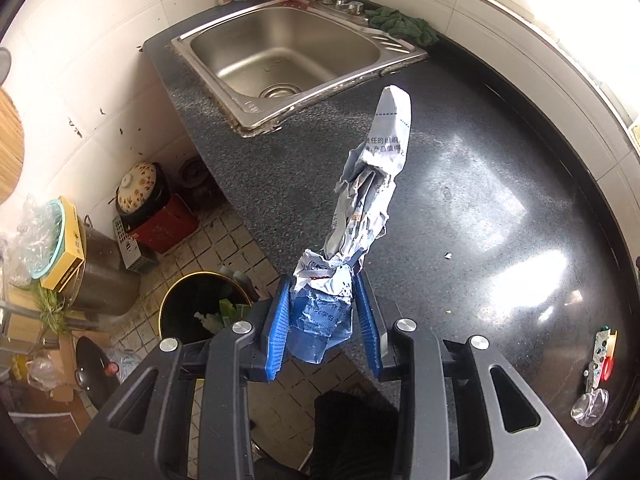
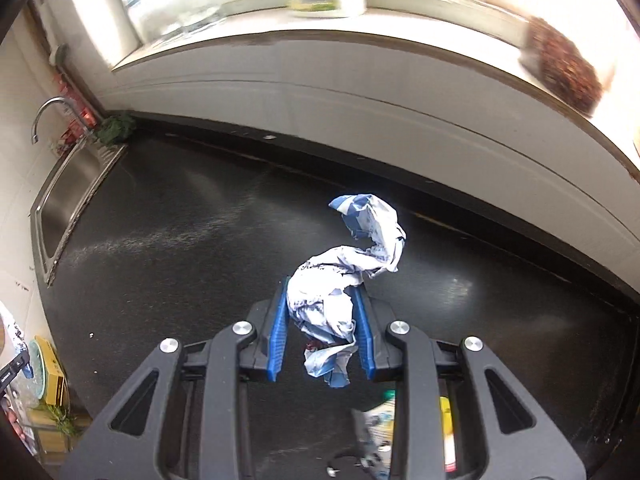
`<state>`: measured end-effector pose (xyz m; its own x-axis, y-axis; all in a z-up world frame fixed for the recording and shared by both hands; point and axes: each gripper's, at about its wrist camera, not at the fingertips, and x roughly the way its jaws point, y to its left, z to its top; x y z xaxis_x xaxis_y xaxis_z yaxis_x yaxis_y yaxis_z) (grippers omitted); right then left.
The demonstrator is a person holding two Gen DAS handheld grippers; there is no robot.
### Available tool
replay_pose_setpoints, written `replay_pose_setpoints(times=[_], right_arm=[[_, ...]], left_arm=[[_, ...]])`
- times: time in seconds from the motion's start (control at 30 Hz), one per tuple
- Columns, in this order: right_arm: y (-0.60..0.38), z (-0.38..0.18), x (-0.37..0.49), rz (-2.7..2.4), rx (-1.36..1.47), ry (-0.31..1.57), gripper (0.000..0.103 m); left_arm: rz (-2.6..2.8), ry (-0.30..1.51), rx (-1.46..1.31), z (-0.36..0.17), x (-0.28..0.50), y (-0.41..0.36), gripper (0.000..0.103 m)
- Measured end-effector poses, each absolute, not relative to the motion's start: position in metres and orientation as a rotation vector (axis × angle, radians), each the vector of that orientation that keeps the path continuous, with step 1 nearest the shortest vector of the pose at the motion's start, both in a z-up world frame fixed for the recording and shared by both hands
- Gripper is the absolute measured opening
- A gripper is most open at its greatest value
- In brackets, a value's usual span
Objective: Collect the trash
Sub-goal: 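Carry the crumpled paper and tissue with both tools over the black bin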
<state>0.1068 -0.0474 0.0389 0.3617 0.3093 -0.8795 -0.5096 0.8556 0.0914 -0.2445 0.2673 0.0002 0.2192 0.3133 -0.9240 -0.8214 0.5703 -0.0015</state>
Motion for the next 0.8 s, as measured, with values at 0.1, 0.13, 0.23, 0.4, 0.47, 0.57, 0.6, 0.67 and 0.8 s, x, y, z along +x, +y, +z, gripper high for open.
replay_pose_setpoints(times=[0.1,0.13,0.23,0.4,0.47,0.57,0.6,0.67,0.8], right_arm=[[0.02,0.035,0.076,0.677,-0.271,1.089,0.03],[0.044,0.034,0.063,0.725,-0.298,1.09,0.03],[0.12,0.031,0.013,0.886,-0.373,1.09,0.03],[0.232,0.028,-0.091,1.16,-0.51,1.092,0.03],[0.265,0.022,-0.133,1.237,-0.582,1.081,0.03],[0.3,0.006,-0.178,1.298,-0.649,1.095,0.03],[0.309,0.001,-0.19,1.31,-0.675,1.098,0.03],[0.323,-0.01,-0.21,1.33,-0.719,1.102,0.03],[0.346,-0.028,-0.243,1.377,-0.784,1.106,0.03]], left_arm=[[0.889,1.077,-0.589,-0.002,-0.269,0.275,0.031],[0.904,1.078,-0.591,-0.003,-0.276,0.277,0.031],[0.95,1.07,-0.648,-0.008,-0.309,0.285,0.031],[1.048,1.066,-0.731,-0.021,-0.371,0.298,0.031],[1.091,1.069,-0.775,-0.029,-0.399,0.303,0.031],[1.155,1.068,-0.851,-0.044,-0.443,0.31,0.031],[1.173,1.067,-0.869,-0.048,-0.455,0.311,0.031],[1.212,1.066,-0.909,-0.056,-0.48,0.313,0.031],[1.262,1.072,-0.964,-0.07,-0.515,0.317,0.031]])
